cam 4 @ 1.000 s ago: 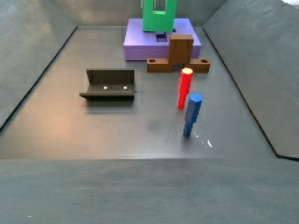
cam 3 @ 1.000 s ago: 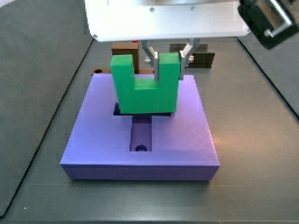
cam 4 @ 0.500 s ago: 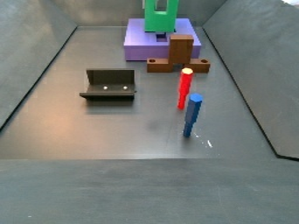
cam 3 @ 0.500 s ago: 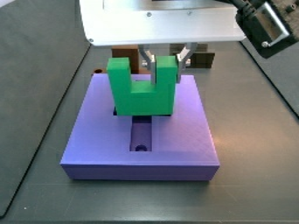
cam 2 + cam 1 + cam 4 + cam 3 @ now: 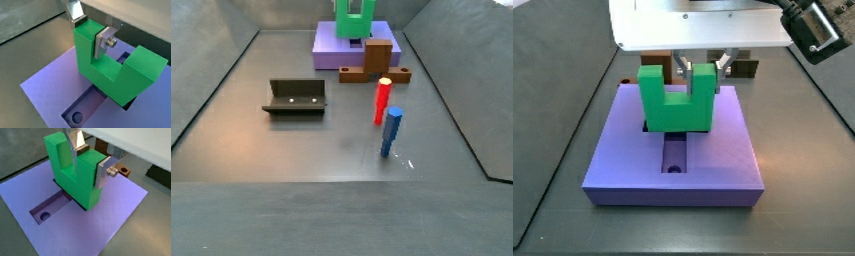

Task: Pick up the green object. Move up. Move to above the board. Insert the green object.
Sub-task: Insert the green object.

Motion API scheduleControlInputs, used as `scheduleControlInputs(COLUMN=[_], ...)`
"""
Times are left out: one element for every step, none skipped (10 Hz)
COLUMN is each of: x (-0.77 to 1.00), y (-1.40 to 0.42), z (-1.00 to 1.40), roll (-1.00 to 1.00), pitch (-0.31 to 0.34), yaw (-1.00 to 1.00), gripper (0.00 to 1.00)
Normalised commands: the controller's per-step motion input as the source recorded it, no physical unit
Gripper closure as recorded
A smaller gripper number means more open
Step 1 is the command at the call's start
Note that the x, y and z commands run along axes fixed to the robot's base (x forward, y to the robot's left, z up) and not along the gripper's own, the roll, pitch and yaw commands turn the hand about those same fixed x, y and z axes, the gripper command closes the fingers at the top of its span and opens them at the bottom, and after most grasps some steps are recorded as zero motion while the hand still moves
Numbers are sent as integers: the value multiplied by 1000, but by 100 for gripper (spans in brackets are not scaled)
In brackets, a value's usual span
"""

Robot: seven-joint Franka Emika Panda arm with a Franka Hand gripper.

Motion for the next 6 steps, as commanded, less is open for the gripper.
scheduleControlInputs(x=[-91, -60, -157, -289, -134, 0], y=[0, 0, -94, -17, 0, 0], z=[-117, -140, -131, -117, -143, -194], roll=[-236, -229, -124, 0, 37, 0], pitch=[0, 0, 0, 0, 87, 79], yaw=[0, 37, 34, 0, -34, 0], gripper=[100, 100, 100, 100, 100, 100])
